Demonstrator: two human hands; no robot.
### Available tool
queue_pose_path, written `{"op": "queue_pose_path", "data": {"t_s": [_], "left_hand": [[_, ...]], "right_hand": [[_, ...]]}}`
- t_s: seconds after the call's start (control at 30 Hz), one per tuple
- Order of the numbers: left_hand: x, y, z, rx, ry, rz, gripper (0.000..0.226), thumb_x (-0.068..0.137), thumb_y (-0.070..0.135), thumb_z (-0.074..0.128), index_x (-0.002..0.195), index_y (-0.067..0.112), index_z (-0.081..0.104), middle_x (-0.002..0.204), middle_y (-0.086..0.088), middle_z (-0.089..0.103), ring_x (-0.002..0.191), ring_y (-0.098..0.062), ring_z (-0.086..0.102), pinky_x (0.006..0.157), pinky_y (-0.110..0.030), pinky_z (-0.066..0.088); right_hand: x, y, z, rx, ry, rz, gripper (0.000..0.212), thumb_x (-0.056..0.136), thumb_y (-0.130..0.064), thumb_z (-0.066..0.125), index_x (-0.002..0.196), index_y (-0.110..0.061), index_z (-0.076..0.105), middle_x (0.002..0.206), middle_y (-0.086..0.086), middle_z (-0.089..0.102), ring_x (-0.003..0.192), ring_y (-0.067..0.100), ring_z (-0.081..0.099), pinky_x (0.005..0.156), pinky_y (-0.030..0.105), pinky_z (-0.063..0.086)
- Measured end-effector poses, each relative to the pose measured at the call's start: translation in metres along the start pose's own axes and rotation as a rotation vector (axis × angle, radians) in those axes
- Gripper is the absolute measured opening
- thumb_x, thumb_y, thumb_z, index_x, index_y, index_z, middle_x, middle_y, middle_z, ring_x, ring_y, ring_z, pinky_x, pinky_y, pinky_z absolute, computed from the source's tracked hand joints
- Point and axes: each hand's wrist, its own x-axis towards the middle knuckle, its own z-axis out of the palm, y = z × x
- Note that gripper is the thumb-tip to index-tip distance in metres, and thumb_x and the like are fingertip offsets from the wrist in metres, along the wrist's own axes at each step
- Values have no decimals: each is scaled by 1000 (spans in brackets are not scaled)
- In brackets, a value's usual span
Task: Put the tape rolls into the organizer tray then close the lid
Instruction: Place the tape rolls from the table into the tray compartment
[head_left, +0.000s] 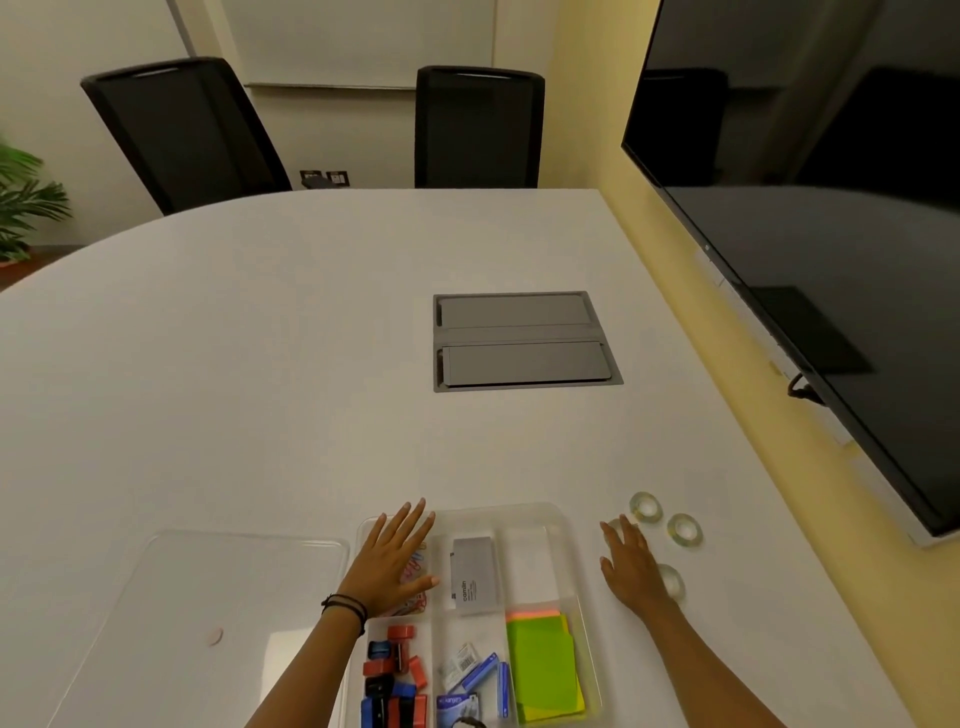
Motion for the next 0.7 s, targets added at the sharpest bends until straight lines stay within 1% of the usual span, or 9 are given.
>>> {"op": "queue_pose_path", "data": {"t_s": [0.1, 0.17, 0.23, 0.33, 0.37, 0.43, 0.53, 0.6, 0.7], "left_hand": [[1, 0, 0, 23, -24, -27, 79, 72, 86, 15, 123, 58, -38, 153, 0, -17, 139, 2, -24, 104, -18, -34], [1, 0, -1, -1, -24, -14, 79, 71, 86, 16, 122, 59, -38, 151, 15, -25, 132, 12, -34, 103, -18, -35], [2, 2, -1, -5, -28, -21, 80, 70, 87, 13, 123, 58, -38, 149, 23, -30, 137, 7, -27, 102, -16, -35], [4, 3, 0, 45, -80, -81, 97, 64, 88, 7, 141, 35, -21, 151, -4, -22, 145, -26, -15, 109, -23, -30], [5, 3, -1, 58, -101, -99, 107, 62, 89, 5, 144, 23, -14, 152, -6, -21, 146, -28, -12, 113, -29, -23], [7, 5, -3, 81, -137, -125, 113, 60, 89, 3, 146, 16, -9, 156, -8, -16, 148, -28, -8, 118, -41, -11], [8, 8, -6, 70, -176, -154, 111, 62, 86, 10, 147, 17, -6, 159, -10, -11, 148, -28, -7, 120, -46, -6], [9, 11, -7, 103, -193, -174, 99, 75, 78, 22, 147, 16, -7, 159, -11, -11, 148, -29, -7, 120, -47, -6], [11, 14, -8, 153, -222, -180, 91, 89, 59, 46, 148, 16, -8, 159, -12, -12, 148, -30, -8, 120, -48, -4]], "right_hand": [[-4, 0, 3, -36, 45, -9, 55, 94, -5, 39, 145, -18, 22, 156, 13, 12, 143, 28, 17, 116, 35, 27], [-9, -1, 3, -52, 77, 1, 55, 93, 1, 35, 144, -19, 25, 155, 12, 16, 142, 26, 22, 113, 33, 33], [-14, -1, 6, -77, 102, 0, 54, 94, 2, 33, 143, -20, 27, 155, 12, 20, 140, 25, 26, 110, 32, 36], [-21, 0, 11, -91, 137, -23, 52, 93, 5, 37, 140, -16, 35, 151, 15, 28, 137, 27, 32, 104, 34, 43], [-22, 2, 14, -87, 152, -32, 52, 91, 7, 39, 139, -15, 38, 149, 16, 32, 135, 28, 35, 102, 36, 45], [-25, 3, 16, -109, 144, -36, 53, 89, 9, 40, 136, -15, 42, 144, 15, 38, 130, 30, 40, 98, 36, 48], [-28, -1, 15, -113, 171, -41, 45, 80, 11, 56, 120, -9, 58, 117, 19, 57, 106, 35, 57, 78, 39, 56], [-29, -3, 11, -143, 200, -27, 41, 71, 7, 68, 108, -9, 64, 100, 18, 62, 89, 33, 63, 63, 35, 57], [-27, -4, 4, -85, 143, 2, 41, 86, -5, 53, 127, -12, 48, 118, 15, 50, 105, 29, 53, 79, 34, 51]]}}
